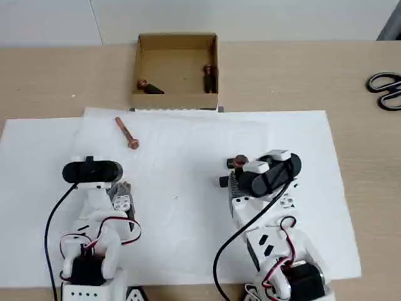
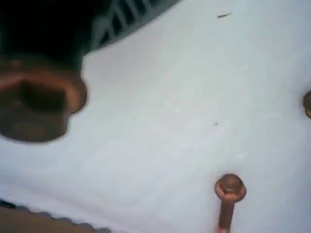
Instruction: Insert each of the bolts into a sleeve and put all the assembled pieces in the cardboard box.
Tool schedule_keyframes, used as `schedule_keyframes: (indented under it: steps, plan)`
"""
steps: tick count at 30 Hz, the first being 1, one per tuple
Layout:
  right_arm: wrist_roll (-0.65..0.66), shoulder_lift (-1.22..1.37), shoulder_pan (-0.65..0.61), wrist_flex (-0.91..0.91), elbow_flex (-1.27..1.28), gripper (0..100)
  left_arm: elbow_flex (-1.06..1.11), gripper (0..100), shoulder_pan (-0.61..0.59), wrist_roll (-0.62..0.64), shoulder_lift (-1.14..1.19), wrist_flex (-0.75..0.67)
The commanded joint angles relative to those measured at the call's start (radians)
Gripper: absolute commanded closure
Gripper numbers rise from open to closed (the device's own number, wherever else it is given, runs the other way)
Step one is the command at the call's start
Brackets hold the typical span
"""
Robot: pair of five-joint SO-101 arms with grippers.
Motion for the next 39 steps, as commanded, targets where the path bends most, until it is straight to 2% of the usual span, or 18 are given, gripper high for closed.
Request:
schedule_keyframes:
  steps: [1, 4, 14, 29, 39]
  plan:
    - [-0.02, 0.047, 0.005, -0.033, -0.044, 99.6, -0.002, 99, -0.003, -0.006, -0.011, -0.003]
    - [-0.015, 0.206, 0.005, -0.11, -0.14, 99.6, -0.002, 99, -0.002, -0.006, -0.011, -0.003]
    - [-0.018, 0.99, 0.031, -0.346, -0.632, 99.6, -0.002, 99, -0.002, -0.015, -0.011, -0.003]
    - [-0.014, 1.715, 0.028, -0.756, -1.109, 99.6, -0.002, 99, 0.032, -0.052, -0.009, -0.008]
    - [-0.014, 2.216, 0.027, -0.974, -1.528, 99.5, -0.002, 99, 0.032, -0.051, -0.009, -0.003]
